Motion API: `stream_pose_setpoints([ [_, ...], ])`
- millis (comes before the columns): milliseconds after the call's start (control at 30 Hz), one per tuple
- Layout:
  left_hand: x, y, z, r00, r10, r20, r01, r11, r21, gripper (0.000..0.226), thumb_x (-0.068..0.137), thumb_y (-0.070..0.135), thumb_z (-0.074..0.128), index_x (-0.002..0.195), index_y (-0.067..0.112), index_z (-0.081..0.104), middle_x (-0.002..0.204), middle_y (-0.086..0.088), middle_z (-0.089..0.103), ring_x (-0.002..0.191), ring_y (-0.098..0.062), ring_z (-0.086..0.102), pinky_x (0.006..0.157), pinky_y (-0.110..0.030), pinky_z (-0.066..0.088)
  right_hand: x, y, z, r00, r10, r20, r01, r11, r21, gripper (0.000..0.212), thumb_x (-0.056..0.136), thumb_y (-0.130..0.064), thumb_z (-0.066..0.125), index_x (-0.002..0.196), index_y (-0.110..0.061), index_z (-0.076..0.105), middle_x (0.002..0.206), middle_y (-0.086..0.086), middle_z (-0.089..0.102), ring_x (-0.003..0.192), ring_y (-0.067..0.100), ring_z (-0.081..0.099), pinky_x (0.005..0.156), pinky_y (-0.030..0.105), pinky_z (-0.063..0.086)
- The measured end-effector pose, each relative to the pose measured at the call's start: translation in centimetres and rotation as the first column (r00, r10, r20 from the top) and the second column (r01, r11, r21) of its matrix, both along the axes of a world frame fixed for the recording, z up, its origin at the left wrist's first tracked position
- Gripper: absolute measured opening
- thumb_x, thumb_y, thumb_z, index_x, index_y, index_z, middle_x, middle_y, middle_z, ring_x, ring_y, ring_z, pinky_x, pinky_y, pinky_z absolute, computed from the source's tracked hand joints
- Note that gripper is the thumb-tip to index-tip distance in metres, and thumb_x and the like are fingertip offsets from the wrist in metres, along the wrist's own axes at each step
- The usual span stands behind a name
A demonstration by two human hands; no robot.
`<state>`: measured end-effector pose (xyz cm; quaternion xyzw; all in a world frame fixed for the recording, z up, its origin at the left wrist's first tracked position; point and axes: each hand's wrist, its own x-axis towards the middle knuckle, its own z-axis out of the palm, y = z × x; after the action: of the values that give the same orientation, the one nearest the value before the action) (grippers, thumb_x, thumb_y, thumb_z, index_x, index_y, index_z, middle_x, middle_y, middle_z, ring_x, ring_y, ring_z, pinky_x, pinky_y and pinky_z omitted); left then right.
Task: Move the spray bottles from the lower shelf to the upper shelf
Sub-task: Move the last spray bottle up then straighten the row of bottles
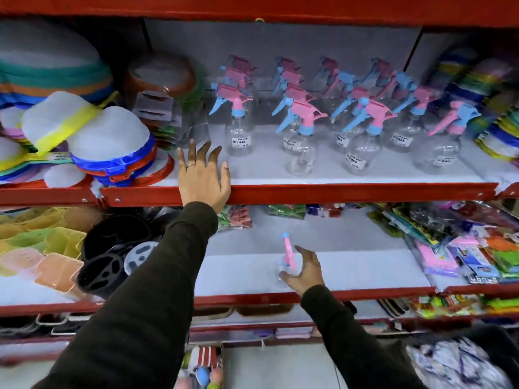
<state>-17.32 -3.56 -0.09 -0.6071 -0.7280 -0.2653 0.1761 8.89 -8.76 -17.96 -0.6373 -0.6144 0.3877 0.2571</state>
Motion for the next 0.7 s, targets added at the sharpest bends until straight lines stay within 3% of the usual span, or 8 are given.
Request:
stream_pose_setpoints([
  [67, 0.0, 0.0, 0.0, 1.000, -0.004, -0.004, 0.004, 1.000, 0.008, 0.054, 0.099, 0.039, 0.026, 0.140, 0.017, 0.054, 0.149, -0.008, 0.050, 0.151, -0.031, 0.023, 0.124, -0.050, -0.002, -0.8, 0.2, -1.3, 1.000, -0.003, 0.018, 0.004, 0.997, -0.071, 0.057, 0.064, -0.020, 0.084, 0.117, -0.011, 0.063, 0.119, 0.010, 0.062, 0.106, 0.027, 0.063, 0.094, 0.033, 0.053],
  [133, 0.0, 0.0, -0.1, 1.000, -0.005, -0.007, 0.006, 1.000, 0.008, 0.053, 0.099, 0.039, 0.026, 0.141, 0.017, 0.053, 0.149, -0.008, 0.049, 0.151, -0.031, 0.022, 0.123, -0.050, -0.003, -1.5, 0.4, -2.1, 1.000, -0.022, 0.003, 0.022, 0.992, -0.125, 0.059, 0.064, -0.015, 0.086, 0.118, -0.012, 0.060, 0.114, 0.007, 0.060, 0.098, 0.025, 0.063, 0.087, 0.028, 0.051],
  [367, 0.0, 0.1, 0.0, 1.000, -0.009, -0.005, 0.009, 1.000, 0.008, 0.054, 0.099, 0.040, 0.025, 0.140, 0.018, 0.053, 0.148, -0.007, 0.050, 0.151, -0.030, 0.023, 0.124, -0.050, -0.002, -1.8, 1.5, -3.2, 0.998, -0.050, 0.040, 0.055, 0.990, -0.128, 0.064, 0.072, -0.017, 0.084, 0.128, -0.015, 0.055, 0.112, 0.003, 0.057, 0.108, 0.028, 0.061, 0.088, 0.023, 0.043],
  [467, -0.1, 0.0, 0.0, 1.000, -0.003, -0.011, 0.003, 1.000, -0.011, 0.054, 0.100, 0.040, 0.024, 0.141, 0.018, 0.052, 0.149, -0.007, 0.049, 0.151, -0.030, 0.022, 0.124, -0.050, -0.002, -1.8, 0.9, -1.8, 0.999, -0.041, 0.029, 0.043, 0.998, -0.053, 0.066, 0.069, -0.025, 0.086, 0.127, -0.019, 0.055, 0.115, 0.003, 0.060, 0.105, 0.025, 0.060, 0.088, 0.025, 0.045],
  [600, 0.0, -0.3, 0.2, 1.000, -0.008, 0.002, 0.008, 1.000, -0.027, 0.055, 0.100, 0.041, 0.025, 0.142, 0.017, 0.051, 0.150, -0.008, 0.048, 0.151, -0.030, 0.023, 0.124, -0.050, -0.002, -2.6, -0.6, 2.3, 0.999, -0.002, -0.035, 0.006, 0.991, 0.133, 0.057, 0.062, -0.037, 0.086, 0.109, -0.035, 0.054, 0.106, -0.005, 0.057, 0.097, 0.020, 0.058, 0.088, 0.029, 0.050],
  [700, 0.0, -0.5, 0.5, 1.000, -0.016, 0.017, 0.016, 0.999, -0.042, 0.055, 0.100, 0.040, 0.025, 0.143, 0.016, 0.050, 0.151, -0.009, 0.048, 0.151, -0.030, 0.023, 0.125, -0.051, 0.001, -3.4, -1.4, 6.1, 0.998, 0.021, -0.061, -0.004, 0.965, 0.261, 0.069, 0.056, -0.049, 0.082, 0.116, -0.029, 0.056, 0.106, -0.006, 0.057, 0.093, 0.016, 0.057, 0.085, 0.028, 0.052],
])
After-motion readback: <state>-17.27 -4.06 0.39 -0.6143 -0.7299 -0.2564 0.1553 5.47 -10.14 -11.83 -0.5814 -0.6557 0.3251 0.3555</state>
